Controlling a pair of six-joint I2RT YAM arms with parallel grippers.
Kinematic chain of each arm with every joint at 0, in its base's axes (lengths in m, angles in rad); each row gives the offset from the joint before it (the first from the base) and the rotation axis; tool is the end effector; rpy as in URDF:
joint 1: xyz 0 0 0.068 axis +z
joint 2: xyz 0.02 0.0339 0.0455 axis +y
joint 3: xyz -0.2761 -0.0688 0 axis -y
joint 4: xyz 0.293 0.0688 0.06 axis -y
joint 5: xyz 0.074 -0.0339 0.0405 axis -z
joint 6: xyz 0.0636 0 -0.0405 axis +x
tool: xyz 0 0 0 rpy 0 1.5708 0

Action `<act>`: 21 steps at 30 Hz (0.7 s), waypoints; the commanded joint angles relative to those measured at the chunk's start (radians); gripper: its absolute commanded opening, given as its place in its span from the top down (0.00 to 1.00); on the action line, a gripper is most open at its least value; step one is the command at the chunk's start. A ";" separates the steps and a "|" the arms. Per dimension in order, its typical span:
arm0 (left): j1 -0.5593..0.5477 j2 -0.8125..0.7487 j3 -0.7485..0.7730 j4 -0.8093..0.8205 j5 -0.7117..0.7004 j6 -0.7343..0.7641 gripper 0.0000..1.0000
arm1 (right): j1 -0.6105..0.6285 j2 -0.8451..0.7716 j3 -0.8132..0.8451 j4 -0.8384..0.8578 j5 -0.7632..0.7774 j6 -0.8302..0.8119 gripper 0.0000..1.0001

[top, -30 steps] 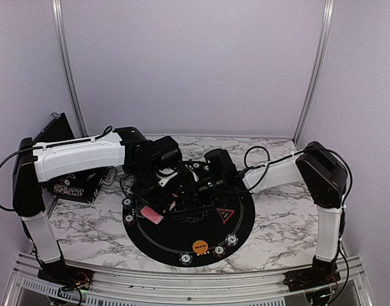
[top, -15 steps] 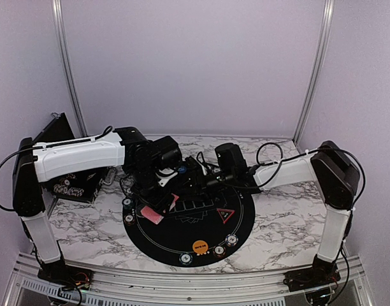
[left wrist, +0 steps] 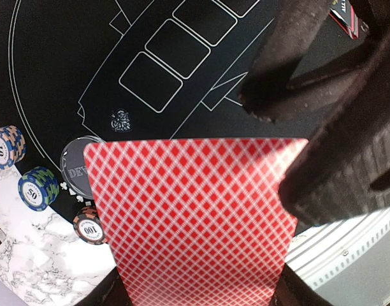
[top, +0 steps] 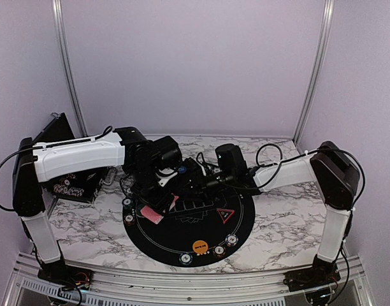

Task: Distribute texas hold em gaming equipment
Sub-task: Pick up the poker card from the face-down deck piles.

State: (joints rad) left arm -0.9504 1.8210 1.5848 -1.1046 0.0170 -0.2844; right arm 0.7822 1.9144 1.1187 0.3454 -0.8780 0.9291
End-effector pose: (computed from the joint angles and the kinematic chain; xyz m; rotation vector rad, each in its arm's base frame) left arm 0.2425 -0.3413 0.2368 0.9690 2.7927 -0.2182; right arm 0.2947 0.3618 0.1563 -0.5166 2.3887 1.8321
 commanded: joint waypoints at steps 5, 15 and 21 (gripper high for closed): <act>-0.004 0.014 0.020 -0.024 -0.011 0.005 0.48 | 0.013 -0.009 0.001 0.040 -0.020 0.019 0.71; -0.004 0.020 0.023 -0.025 -0.012 0.008 0.48 | 0.015 0.004 0.004 0.043 -0.034 0.023 0.81; -0.004 0.019 0.022 -0.024 -0.011 0.008 0.48 | 0.020 0.015 0.005 0.043 -0.037 0.022 0.82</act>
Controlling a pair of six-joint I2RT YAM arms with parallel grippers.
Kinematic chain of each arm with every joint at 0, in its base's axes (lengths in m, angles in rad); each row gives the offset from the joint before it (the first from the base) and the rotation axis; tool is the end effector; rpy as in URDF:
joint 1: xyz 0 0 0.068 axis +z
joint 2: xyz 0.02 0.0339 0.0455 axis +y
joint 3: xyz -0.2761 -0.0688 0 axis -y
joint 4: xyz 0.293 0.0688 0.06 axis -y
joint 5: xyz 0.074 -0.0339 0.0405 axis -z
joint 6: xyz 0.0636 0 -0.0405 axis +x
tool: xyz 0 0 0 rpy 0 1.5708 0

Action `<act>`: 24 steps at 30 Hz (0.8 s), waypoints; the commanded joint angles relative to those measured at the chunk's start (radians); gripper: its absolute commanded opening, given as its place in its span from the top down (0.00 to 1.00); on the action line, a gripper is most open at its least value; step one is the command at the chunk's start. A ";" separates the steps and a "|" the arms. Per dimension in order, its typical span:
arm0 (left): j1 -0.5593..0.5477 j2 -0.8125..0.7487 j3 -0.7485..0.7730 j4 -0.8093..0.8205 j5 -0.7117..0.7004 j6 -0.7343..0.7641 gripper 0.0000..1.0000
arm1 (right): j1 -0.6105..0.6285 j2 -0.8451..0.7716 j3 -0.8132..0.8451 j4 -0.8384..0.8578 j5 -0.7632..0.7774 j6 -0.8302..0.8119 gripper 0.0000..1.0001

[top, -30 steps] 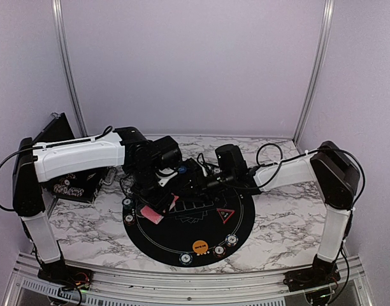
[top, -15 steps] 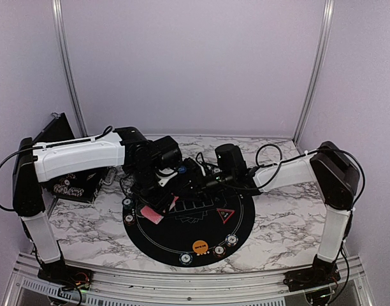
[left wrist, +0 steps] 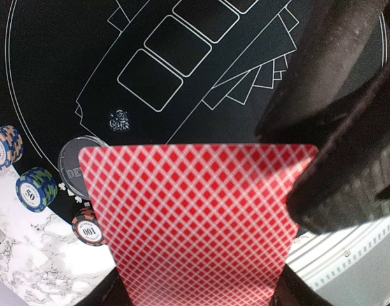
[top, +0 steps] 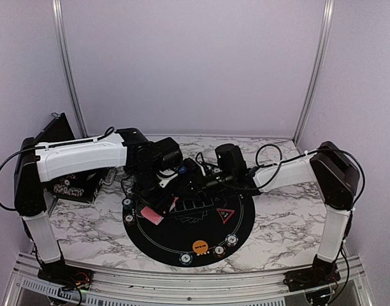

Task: Distribute texas hold em gaming equipment
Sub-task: Pick up the poker card from the face-down deck piles.

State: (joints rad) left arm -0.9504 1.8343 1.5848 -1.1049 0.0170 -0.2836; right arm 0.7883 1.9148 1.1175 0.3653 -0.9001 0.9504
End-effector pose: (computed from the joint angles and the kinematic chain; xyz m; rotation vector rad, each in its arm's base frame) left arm 0.2434 -0.3425 0.2315 0.9738 2.8035 -0.2071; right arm 0.2917 0.3641 0.1582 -0.5303 2.3839 1.8683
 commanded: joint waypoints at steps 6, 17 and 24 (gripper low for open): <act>-0.003 0.000 0.023 -0.024 -0.011 0.006 0.48 | 0.016 0.028 0.003 0.024 -0.015 0.001 0.82; -0.004 -0.011 0.017 -0.024 -0.011 0.003 0.48 | 0.015 0.029 -0.002 0.028 -0.012 0.008 0.91; -0.004 -0.019 0.007 -0.025 -0.011 -0.002 0.48 | 0.008 0.026 -0.004 0.035 -0.014 0.019 1.00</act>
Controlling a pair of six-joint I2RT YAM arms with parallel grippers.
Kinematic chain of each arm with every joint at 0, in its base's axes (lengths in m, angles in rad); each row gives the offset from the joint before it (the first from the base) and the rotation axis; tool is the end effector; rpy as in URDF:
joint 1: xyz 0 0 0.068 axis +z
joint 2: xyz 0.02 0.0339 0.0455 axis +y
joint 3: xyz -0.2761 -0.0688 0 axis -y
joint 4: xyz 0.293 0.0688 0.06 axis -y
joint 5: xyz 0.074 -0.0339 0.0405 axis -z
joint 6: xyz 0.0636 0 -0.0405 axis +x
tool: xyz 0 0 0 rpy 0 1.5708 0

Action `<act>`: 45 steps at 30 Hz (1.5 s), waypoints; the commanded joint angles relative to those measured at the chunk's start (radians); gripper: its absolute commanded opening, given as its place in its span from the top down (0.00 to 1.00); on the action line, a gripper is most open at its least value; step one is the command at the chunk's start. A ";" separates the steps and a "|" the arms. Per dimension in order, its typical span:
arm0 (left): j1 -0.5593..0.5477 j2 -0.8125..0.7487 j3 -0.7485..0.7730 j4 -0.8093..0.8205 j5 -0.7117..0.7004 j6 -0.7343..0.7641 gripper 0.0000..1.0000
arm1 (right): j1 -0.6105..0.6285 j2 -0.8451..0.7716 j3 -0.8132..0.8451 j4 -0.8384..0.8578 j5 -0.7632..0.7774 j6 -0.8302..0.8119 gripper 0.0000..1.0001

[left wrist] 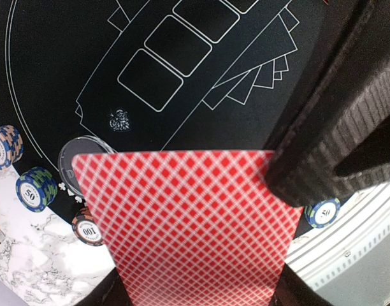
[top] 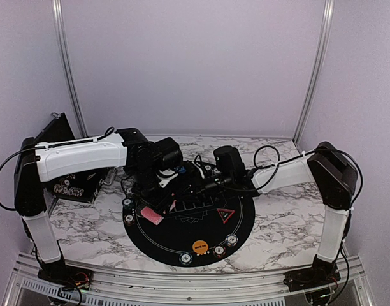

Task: Distribute texas hold em gaming equipment
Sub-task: Pick up the poker card from the face-down deck piles.

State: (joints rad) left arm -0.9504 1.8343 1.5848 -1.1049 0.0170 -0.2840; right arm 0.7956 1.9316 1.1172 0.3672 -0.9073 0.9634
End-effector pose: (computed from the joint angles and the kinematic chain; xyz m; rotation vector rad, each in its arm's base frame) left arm 0.2434 -0.3425 0.2315 0.9733 2.8037 -0.2071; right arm 0.2891 0.3667 0.1510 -0.5241 2.4130 1.8785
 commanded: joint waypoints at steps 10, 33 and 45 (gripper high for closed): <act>-0.004 -0.037 -0.011 -0.021 -0.012 -0.014 0.48 | -0.032 -0.004 -0.016 0.057 -0.016 0.029 1.00; -0.004 -0.042 -0.034 -0.010 -0.011 -0.007 0.48 | -0.073 -0.012 -0.007 0.033 -0.017 0.015 1.00; -0.004 -0.049 -0.049 -0.006 -0.012 -0.011 0.48 | -0.097 -0.020 0.003 -0.002 -0.018 -0.015 1.00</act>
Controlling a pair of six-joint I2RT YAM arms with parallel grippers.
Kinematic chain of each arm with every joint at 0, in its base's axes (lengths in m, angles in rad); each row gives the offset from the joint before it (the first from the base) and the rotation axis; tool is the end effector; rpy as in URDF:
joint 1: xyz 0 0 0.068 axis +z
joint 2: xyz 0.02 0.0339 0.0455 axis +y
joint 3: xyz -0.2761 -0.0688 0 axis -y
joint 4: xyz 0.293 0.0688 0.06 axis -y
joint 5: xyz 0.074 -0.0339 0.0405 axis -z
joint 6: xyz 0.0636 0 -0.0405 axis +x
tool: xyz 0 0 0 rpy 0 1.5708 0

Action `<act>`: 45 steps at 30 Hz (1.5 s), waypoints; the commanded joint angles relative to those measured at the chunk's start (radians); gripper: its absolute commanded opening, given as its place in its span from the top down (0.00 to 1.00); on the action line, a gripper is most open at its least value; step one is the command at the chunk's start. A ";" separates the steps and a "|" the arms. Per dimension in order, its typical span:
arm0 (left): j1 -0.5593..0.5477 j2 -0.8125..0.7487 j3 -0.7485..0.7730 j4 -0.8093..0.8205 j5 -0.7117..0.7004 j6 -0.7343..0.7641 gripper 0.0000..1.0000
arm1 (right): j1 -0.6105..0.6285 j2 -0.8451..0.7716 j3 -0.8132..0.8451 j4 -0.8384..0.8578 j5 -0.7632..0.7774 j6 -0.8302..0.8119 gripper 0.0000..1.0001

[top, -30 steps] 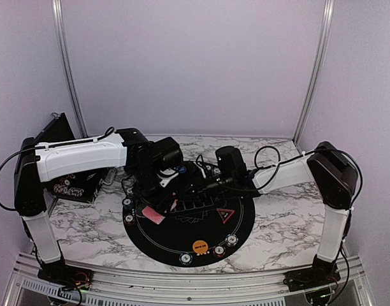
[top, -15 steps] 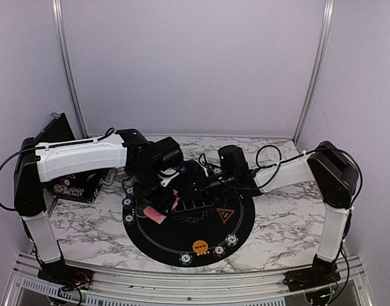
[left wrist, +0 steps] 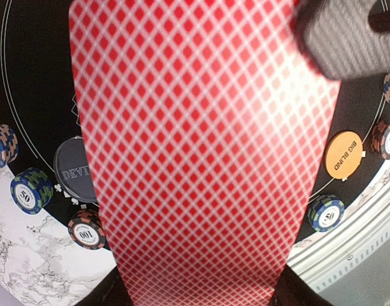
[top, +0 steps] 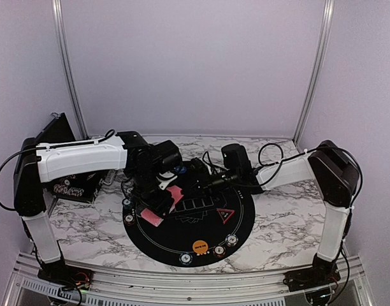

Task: Distribute texas hold em gaming equipment
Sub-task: Pick up the poker card from the face-down deck piles, then distribute the poker card in the small blind area.

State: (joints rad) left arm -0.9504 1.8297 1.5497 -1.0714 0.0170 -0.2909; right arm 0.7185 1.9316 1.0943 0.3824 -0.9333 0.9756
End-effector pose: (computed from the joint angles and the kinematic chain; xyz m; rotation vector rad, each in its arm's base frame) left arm 0.2426 -0.3414 0.2228 0.9629 2.8050 -0.2105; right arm 0.3116 0.3404 0.1452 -0.4296 2.4150 1.8749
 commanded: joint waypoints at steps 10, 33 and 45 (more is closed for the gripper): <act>-0.002 -0.065 -0.060 -0.019 -0.011 -0.017 0.48 | -0.041 -0.032 0.035 -0.048 0.004 -0.053 1.00; 0.039 -0.118 -0.155 0.022 -0.011 -0.019 0.48 | -0.151 -0.062 0.026 -0.122 0.033 -0.191 1.00; 0.117 -0.169 -0.213 0.031 0.001 -0.019 0.48 | -0.162 -0.166 -0.011 -0.165 0.251 -0.469 1.00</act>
State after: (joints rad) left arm -0.8646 1.7103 1.3556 -1.0428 0.0174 -0.3065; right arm 0.5617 1.8217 1.0943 0.2222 -0.7738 0.6315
